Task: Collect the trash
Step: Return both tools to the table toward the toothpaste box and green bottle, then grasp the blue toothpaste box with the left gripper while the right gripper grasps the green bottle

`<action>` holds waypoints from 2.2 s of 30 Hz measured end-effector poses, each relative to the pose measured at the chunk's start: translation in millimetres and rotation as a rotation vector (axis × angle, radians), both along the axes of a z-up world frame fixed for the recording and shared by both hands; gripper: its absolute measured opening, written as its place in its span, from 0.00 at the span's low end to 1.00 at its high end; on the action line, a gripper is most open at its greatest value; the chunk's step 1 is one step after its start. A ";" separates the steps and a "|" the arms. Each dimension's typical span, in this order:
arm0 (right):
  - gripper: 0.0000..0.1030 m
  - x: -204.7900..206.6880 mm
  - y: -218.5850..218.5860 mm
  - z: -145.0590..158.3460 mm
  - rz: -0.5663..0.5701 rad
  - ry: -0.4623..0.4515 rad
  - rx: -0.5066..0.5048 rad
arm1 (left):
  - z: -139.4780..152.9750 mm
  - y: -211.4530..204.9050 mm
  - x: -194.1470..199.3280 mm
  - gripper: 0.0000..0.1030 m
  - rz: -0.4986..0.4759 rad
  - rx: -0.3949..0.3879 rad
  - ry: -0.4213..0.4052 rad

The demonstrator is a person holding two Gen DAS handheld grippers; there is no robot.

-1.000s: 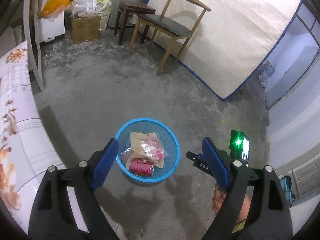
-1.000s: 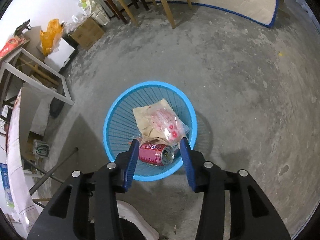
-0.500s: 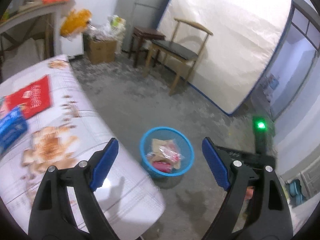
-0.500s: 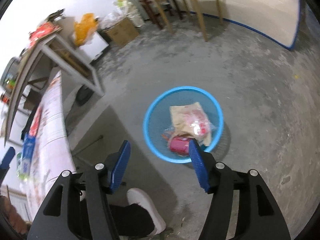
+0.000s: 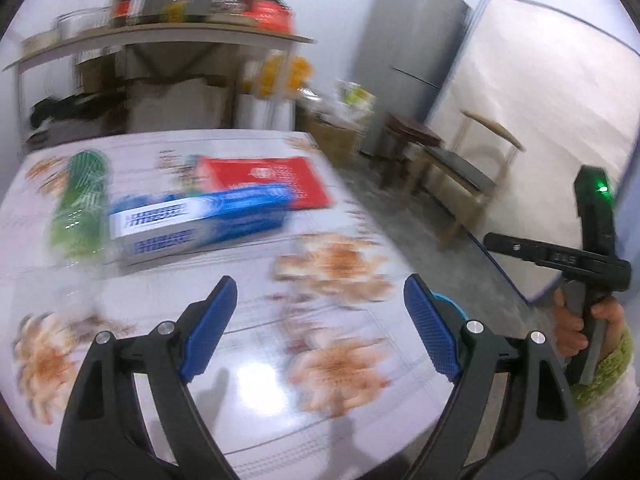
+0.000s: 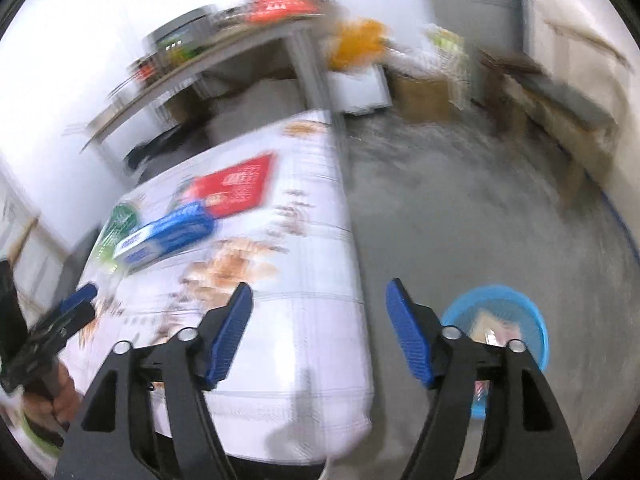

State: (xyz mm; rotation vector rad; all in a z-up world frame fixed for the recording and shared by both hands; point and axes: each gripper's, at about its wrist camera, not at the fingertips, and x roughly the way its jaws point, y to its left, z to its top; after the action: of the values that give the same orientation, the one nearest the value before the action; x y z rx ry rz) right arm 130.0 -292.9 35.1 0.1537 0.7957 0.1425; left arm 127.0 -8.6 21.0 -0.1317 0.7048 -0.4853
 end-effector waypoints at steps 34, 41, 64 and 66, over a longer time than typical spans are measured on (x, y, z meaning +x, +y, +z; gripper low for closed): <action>0.79 152.9 172.2 -62.7 0.638 0.398 0.198 | -47.6 86.8 2.7 0.68 -0.021 -0.219 0.100; 0.79 74.5 159.5 -70.5 0.730 0.427 0.612 | -52.5 89.7 -5.2 0.68 -0.035 -0.250 0.143; 0.79 -31.7 47.7 -57.0 0.329 0.180 0.859 | -51.7 35.6 53.9 0.37 0.090 0.036 0.223; 0.79 -28.4 49.7 -54.0 0.330 0.179 0.846 | -50.5 42.1 39.4 0.35 0.075 0.041 0.216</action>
State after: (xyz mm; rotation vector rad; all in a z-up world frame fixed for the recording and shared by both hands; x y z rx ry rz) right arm 101.6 -243.2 -18.9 0.8432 0.8950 0.7867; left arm 166.5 33.5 -29.5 -0.1732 0.9170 -0.3875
